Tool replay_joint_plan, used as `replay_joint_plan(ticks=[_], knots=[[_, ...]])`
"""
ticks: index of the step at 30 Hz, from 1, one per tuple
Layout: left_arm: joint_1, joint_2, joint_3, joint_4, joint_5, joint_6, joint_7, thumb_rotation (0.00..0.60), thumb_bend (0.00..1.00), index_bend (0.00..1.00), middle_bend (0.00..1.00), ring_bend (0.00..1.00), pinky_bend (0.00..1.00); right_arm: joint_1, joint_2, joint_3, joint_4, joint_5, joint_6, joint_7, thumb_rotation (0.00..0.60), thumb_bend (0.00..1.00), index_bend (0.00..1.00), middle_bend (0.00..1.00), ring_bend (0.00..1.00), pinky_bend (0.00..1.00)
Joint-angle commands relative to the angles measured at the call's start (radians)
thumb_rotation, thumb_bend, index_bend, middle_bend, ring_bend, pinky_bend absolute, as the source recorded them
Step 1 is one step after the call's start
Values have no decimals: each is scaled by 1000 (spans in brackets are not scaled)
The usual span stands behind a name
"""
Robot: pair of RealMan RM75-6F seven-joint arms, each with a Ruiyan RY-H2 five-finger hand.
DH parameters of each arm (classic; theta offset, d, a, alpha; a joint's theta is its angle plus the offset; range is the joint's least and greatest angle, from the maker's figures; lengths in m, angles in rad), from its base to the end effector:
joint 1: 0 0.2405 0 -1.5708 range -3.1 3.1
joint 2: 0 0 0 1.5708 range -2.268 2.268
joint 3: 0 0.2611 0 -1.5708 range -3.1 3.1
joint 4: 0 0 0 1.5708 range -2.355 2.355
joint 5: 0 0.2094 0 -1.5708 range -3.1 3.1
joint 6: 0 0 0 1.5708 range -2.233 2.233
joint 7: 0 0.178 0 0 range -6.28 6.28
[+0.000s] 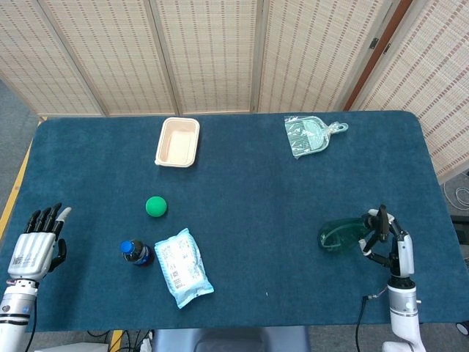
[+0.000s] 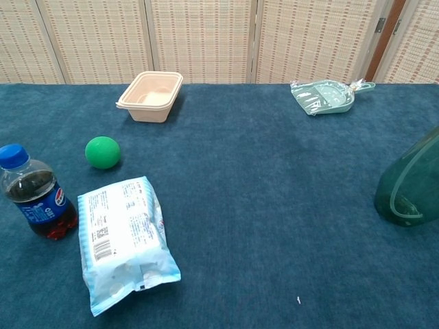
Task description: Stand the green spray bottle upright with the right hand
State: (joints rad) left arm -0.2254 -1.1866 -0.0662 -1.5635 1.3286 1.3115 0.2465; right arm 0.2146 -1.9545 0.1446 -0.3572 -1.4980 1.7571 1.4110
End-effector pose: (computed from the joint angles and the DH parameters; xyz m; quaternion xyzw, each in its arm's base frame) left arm -0.3227 0.2623 0.1291 -0.6430 -0.3630 -0.2904 0.6086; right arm -0.3432 -0.2588 0.0569 0.3481 -0.4745 0.7507 0.3002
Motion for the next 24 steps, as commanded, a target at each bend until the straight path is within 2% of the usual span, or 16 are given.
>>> replay_joint_plan(ticks=[1, 24], knots=[[-1, 1, 0, -2, 1, 0, 1, 600, 696, 0, 0, 0, 0, -1, 1, 0, -1, 1, 2, -1, 600, 208, 310, 398, 418, 438], [0, 1, 1, -14, 3, 6, 15, 600, 696, 0, 0, 0, 0, -24, 11, 5, -10, 5, 30, 15, 600, 206, 307, 385, 413, 438]])
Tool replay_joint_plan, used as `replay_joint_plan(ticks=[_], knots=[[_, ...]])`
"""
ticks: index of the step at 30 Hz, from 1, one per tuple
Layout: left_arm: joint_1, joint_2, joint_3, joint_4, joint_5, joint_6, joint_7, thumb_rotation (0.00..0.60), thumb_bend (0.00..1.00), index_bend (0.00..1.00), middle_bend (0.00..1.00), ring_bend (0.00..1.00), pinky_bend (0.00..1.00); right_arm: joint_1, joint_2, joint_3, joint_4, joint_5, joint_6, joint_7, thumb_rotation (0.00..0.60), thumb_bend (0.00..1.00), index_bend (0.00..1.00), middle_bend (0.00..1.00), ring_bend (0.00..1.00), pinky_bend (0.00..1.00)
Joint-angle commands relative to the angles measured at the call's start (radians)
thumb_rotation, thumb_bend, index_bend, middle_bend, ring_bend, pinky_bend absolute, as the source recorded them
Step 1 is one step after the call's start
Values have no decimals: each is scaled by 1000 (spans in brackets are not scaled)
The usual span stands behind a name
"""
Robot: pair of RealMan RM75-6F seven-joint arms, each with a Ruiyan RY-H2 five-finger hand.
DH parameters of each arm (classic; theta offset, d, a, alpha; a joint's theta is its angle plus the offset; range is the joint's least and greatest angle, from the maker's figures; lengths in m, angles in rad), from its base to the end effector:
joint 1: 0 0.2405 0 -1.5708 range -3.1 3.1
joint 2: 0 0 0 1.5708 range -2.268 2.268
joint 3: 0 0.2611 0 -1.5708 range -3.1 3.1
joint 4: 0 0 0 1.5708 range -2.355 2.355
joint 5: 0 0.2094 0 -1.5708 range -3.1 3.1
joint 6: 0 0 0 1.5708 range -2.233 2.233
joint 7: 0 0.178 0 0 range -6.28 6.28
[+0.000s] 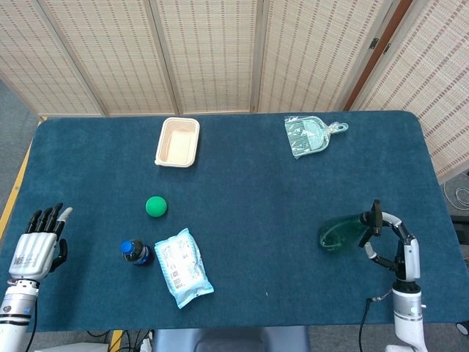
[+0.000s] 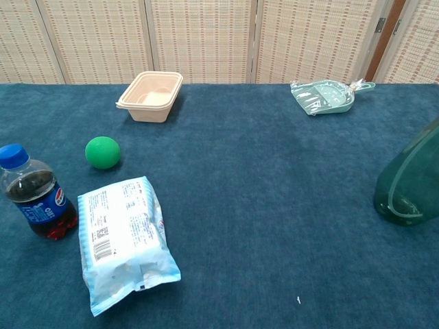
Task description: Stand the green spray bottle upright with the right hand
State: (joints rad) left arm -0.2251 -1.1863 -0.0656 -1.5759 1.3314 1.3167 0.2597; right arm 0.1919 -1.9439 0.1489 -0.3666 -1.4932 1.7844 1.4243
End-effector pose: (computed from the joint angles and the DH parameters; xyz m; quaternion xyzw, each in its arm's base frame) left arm -0.3195 0.2616 0.1282 -0.6446 -0.3605 -0.2914 0.6080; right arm -0.3474 -0.2496 0.0640 0.3398 -0.4675 0.7579 0.3027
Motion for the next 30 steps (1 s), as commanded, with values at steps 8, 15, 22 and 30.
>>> replay_joint_plan(ticks=[8, 15, 22, 30], knots=[[4, 6, 2, -28, 9, 17, 21, 600, 696, 0, 0, 0, 0, -16, 7, 0, -6, -2, 25, 3, 600, 205, 294, 380, 409, 438], [24, 11, 15, -82, 28, 57, 71, 600, 696, 0, 0, 0, 0, -38, 16, -1, -15, -4, 62, 10, 600, 204, 287, 379, 409, 438], [33, 12, 22, -122, 45, 81, 109, 600, 696, 0, 0, 0, 0, -54, 25, -6, -21, -9, 77, 7, 600, 203, 281, 377, 406, 437], [45, -7, 33, -104, 48, 84, 105, 600, 696, 0, 0, 0, 0, -55, 30, -10, -26, -14, 76, 1, 600, 203, 277, 376, 405, 437]])
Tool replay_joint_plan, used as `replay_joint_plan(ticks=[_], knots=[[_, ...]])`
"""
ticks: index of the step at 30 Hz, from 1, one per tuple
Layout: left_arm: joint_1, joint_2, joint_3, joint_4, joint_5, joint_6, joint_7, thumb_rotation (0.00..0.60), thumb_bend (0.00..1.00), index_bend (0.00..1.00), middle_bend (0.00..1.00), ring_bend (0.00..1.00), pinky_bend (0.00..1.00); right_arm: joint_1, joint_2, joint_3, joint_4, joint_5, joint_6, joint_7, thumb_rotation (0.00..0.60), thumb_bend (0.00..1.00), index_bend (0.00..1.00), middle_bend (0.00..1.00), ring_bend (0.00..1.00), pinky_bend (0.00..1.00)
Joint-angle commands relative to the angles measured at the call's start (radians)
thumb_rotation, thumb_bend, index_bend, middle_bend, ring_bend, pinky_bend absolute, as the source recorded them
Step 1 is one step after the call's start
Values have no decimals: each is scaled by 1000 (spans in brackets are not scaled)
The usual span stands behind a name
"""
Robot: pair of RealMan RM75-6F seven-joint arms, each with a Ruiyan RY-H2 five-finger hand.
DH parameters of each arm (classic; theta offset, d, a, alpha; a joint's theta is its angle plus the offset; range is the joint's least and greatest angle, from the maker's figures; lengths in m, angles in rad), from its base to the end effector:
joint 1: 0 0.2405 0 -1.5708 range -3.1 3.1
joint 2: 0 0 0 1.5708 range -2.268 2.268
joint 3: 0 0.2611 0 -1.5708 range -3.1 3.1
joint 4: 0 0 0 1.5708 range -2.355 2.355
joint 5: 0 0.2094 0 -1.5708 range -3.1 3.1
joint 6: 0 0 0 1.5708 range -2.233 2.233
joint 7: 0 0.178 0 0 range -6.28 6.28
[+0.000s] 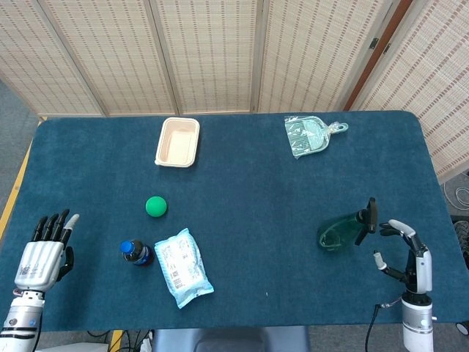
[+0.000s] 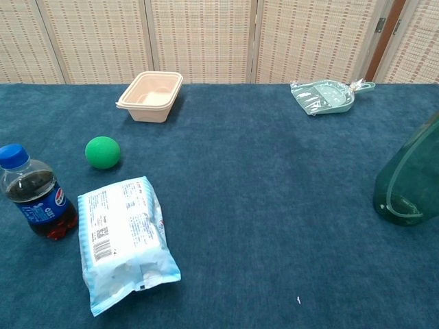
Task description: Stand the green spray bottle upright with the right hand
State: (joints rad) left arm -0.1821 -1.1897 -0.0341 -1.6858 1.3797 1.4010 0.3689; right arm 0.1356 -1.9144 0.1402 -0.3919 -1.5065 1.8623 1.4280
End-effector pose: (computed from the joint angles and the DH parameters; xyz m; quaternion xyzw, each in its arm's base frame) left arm -0.2970 0.2381 0.1209 -0.6495 -0.3460 -0.2985 0.6078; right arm -0.3515 -0.2251 0.0773 0.3424 -0.4488 0.7668 0.3054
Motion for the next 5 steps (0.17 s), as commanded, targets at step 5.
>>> replay_joint_plan(ticks=[5], knots=[[-2, -2, -5, 13, 6, -1, -18, 600, 696, 0, 0, 0, 0, 6, 5, 0, -7, -2, -5, -11, 600, 203, 276, 376, 405, 438]])
